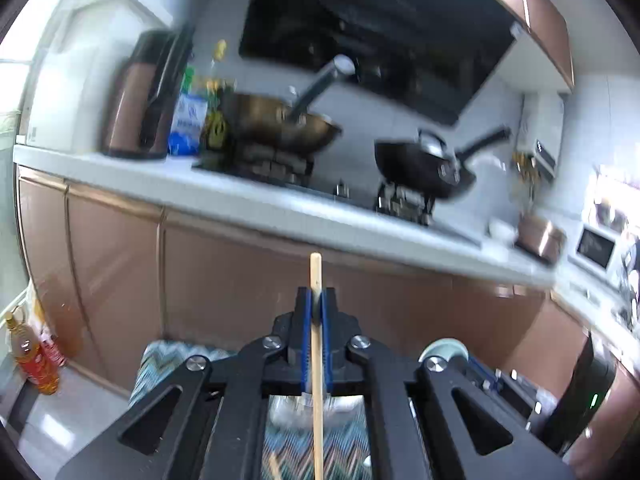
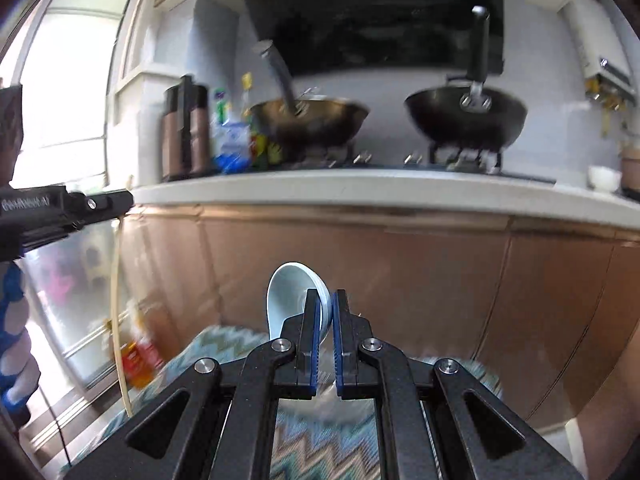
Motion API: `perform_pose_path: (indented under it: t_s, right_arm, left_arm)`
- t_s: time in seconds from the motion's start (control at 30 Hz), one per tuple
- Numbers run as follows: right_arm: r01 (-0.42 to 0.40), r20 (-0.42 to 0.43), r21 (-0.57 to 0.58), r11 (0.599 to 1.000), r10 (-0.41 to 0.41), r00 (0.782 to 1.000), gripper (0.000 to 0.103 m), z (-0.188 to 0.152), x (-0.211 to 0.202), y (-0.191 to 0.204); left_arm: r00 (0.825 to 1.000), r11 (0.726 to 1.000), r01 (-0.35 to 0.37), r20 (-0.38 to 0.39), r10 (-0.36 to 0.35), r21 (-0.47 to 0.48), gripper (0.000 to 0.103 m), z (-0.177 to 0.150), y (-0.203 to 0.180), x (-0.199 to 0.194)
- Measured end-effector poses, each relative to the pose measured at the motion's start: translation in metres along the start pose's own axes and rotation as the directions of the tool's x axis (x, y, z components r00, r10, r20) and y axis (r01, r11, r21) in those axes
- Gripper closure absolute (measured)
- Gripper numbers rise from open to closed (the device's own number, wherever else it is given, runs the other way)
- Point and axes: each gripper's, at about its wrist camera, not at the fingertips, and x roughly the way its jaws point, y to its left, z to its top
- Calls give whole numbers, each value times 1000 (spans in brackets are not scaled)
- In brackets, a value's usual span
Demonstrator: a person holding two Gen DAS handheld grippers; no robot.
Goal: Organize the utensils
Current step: 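Lift the chopstick and light-blue spoon toward the wire holder with both tools, then drop both items into the holder and open both tools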
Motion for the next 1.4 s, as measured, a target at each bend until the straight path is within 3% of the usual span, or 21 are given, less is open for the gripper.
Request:
perform_pose_path:
  t_s: [0.17,0.33,0.57,0.7,0.8,0.97,1.13,1.4]
  right_arm:
    - [75,44,-28,997,-74,996,97,4,45,-6]
    - [107,65,-41,993,-104,992,97,-9,83,-12]
    - [165,91,-94,982,-156,984,97,-38,113,-13]
    - [167,61,-110,980,-161,985,96,-59,126,-13]
    - [152,40,-111,982,-149,988,95,-69,127,-11]
    - [158,49,-95,983,-153,987,76,-68,113,-11]
    - [170,70,-67,983,-166,984,72,-54,88,-13]
    - [195,93,0,981,-195,976,70,-31,21,-14]
  left_arm:
    - [992,997,-56,112,62,-55,99,8,-6,52]
    - [979,989,-115,157,129,-95,99,-12,-2,106]
    - [973,982,-165,150,178,-92,98,-47,4,160]
    - [976,981,-180,114,188,-74,98,-68,8,177]
    - [982,984,-170,80,174,-55,98,-79,10,179]
    - [982,985,-173,72,174,-24,97,-82,10,166]
    - [978,983,-184,96,184,-10,94,-70,9,135]
    - [966,974,-228,126,224,15,77,-51,6,67]
